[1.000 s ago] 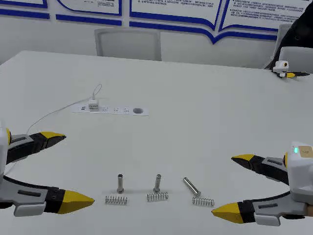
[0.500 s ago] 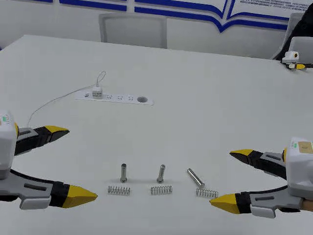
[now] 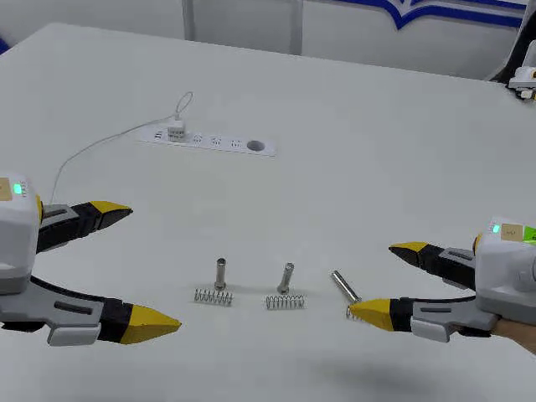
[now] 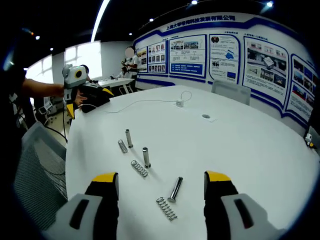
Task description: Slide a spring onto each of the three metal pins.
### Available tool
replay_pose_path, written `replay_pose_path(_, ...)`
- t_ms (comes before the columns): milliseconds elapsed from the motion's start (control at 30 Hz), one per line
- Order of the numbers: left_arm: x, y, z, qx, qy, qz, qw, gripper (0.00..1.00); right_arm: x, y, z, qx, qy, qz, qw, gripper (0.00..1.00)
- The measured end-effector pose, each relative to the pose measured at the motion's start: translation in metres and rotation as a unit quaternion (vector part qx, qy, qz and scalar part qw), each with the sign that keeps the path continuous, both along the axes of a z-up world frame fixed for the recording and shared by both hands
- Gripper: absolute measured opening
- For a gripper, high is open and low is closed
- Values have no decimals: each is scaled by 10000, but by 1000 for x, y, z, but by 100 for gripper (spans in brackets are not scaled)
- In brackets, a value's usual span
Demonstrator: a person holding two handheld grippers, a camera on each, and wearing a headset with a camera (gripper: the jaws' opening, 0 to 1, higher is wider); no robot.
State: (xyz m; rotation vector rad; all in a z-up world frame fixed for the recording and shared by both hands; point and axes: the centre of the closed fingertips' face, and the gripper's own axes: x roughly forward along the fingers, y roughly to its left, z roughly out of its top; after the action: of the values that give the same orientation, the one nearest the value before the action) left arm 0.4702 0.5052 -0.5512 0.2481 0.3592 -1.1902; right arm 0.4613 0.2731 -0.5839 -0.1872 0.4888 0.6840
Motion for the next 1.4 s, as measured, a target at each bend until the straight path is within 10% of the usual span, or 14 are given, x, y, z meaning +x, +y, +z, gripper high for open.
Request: replay_pose_path(1400,4,6,-23,140,230,165,9995,99,39,-11,-68,-266,930,-657,9931,51)
